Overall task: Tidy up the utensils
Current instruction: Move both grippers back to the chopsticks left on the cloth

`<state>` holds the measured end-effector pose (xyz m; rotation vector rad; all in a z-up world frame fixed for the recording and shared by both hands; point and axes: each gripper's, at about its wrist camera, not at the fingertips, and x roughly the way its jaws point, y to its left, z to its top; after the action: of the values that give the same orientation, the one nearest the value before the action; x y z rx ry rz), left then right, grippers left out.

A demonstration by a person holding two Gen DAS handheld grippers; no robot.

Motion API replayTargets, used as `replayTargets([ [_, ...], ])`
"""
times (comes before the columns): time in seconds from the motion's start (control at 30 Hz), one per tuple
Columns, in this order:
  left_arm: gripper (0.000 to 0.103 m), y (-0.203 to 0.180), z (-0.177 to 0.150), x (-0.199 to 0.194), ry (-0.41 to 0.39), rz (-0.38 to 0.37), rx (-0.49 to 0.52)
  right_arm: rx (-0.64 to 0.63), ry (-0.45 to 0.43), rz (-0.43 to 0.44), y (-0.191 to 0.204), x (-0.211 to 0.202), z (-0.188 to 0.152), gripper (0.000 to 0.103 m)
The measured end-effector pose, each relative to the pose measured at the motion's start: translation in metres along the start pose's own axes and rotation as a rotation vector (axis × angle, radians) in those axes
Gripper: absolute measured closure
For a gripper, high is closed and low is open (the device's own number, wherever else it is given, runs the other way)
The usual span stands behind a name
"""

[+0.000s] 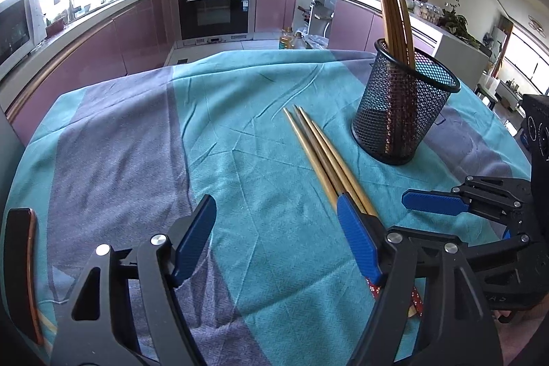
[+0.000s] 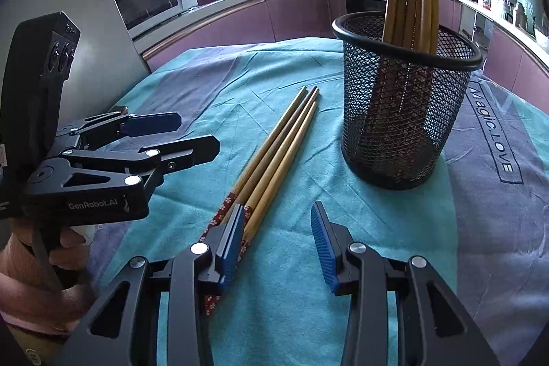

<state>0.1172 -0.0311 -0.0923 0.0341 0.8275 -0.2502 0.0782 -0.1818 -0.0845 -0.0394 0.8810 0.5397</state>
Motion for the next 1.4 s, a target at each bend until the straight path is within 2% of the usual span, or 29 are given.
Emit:
replayTargets([
  [0.5, 0.033, -0.004, -0.001, 0.015, 0.039, -0.026, 0.007, -0.002, 0.011, -0.019, 0.001, 0.005, 0.003, 0.064],
  [0.63, 0.034, -0.005, 0.001, 0.020, 0.049, -0.039, 0.010, 0.009, 0.021, -0.037, -0.004, 0.005, 0.002, 0.069],
  [1.03, 0.036, -0.006, 0.012, 0.043, 0.101, -0.070, -0.001, 0.027, 0.014, -0.012, -0.009, 0.000, -0.001, 0.069],
  [1.4, 0.039, -0.010, 0.020, 0.055, 0.121, -0.030, 0.011, 0.024, 0.010, 0.001, -0.008, -0.004, -0.003, 0.069],
])
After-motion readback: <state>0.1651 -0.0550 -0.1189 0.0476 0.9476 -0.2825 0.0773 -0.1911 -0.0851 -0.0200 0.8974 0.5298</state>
